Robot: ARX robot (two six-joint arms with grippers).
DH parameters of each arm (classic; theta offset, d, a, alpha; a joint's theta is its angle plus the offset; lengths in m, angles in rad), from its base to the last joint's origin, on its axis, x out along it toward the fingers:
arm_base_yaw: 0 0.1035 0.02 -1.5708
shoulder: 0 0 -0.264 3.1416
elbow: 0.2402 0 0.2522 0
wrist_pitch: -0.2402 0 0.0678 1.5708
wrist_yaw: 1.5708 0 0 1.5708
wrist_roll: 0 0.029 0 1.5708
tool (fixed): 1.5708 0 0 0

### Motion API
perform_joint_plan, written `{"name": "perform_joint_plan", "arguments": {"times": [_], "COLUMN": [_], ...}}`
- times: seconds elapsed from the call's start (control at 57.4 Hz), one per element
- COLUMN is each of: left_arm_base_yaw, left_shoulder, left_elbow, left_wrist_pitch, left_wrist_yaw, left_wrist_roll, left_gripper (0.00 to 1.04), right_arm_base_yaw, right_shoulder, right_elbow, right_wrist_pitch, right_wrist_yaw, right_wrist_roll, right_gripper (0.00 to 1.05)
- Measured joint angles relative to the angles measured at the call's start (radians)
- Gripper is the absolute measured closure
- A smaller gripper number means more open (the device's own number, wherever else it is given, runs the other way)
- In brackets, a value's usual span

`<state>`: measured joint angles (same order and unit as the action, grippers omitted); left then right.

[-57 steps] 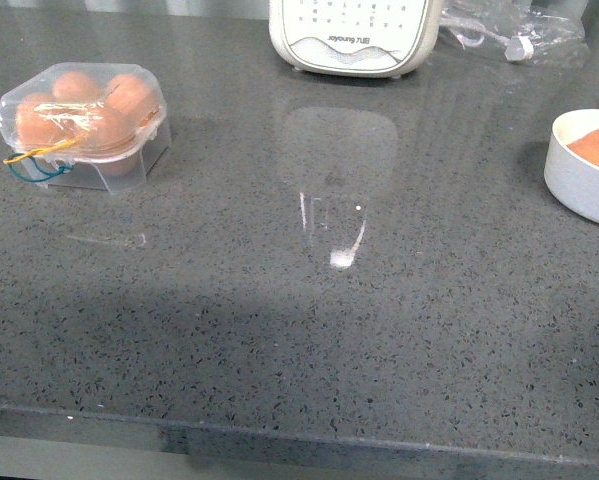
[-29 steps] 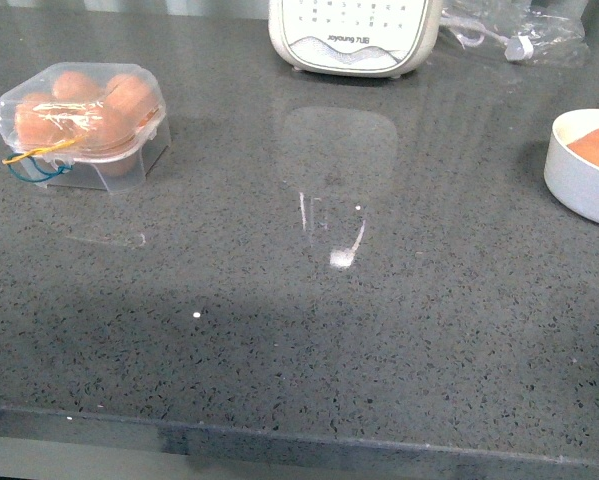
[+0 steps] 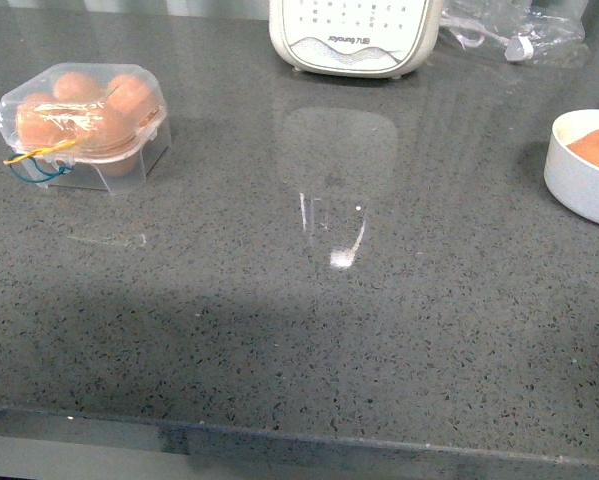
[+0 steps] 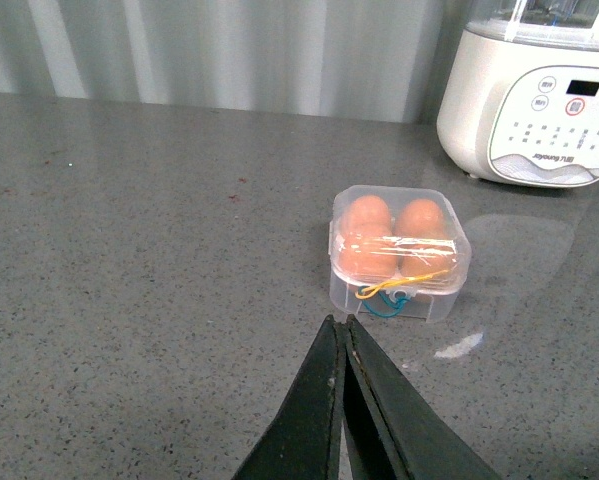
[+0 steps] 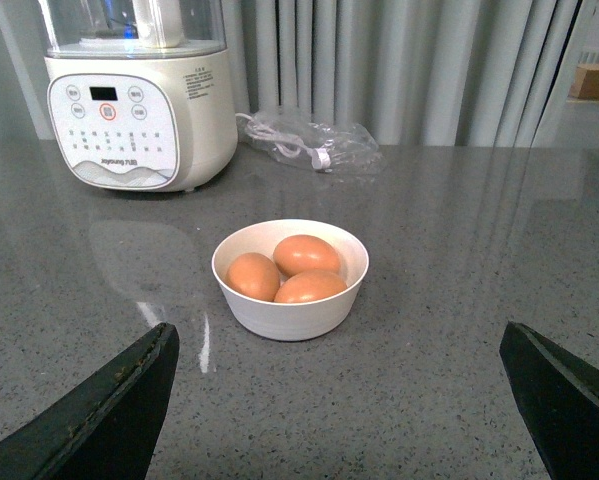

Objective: Put egg into box

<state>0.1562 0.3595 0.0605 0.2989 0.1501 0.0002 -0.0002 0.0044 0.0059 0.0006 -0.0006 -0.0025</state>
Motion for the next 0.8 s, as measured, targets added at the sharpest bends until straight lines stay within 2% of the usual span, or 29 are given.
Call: {"name": "perform_joint_plan", "arguments": {"times": [0.07, 0.139, 0.226, 0.522, 0.644, 0.801], "left_arm_base_yaw": [-0.029, -0.115, -0.154, -0.156, -0.156, -0.156], "left_shoulder": [-0.035, -0.070, -0.106, -0.187, -0.329, -0.356], "left_elbow": [-0.013, -0.021, -0.032, -0.032, -0.032, -0.032], "left_wrist_pitch": [-0.026, -0.053, -0.055, -0.123, -0.290, -0.296], "left_wrist_yaw": [-0.029, -0.142, -0.145, -0.149, -0.149, -0.151], "left_wrist_roll": [-0.001, -0.002, -0.002, -0.002, -0.002, -0.002], "left_gripper": [1.01, 1.01, 1.01, 1.01, 1.01, 1.01], "right_arm_base_yaw": [0.000, 0.000, 0.000, 0.000, 0.000, 0.000], "right_shoulder": [0.000, 0.000, 0.000, 0.000, 0.000, 0.000], "right_elbow": [0.000, 0.000, 0.000, 0.000, 0.000, 0.000], "right_wrist_pitch": [0.000, 0.000, 0.000, 0.000, 0.000, 0.000], "right_wrist_yaw": [0.000, 0.000, 0.000, 0.000, 0.000, 0.000], "right_wrist_roll": [0.000, 0.000, 0.000, 0.000, 0.000, 0.000], "right_gripper": [0.07, 0.07, 0.07, 0.07, 0.07, 0.07]}}
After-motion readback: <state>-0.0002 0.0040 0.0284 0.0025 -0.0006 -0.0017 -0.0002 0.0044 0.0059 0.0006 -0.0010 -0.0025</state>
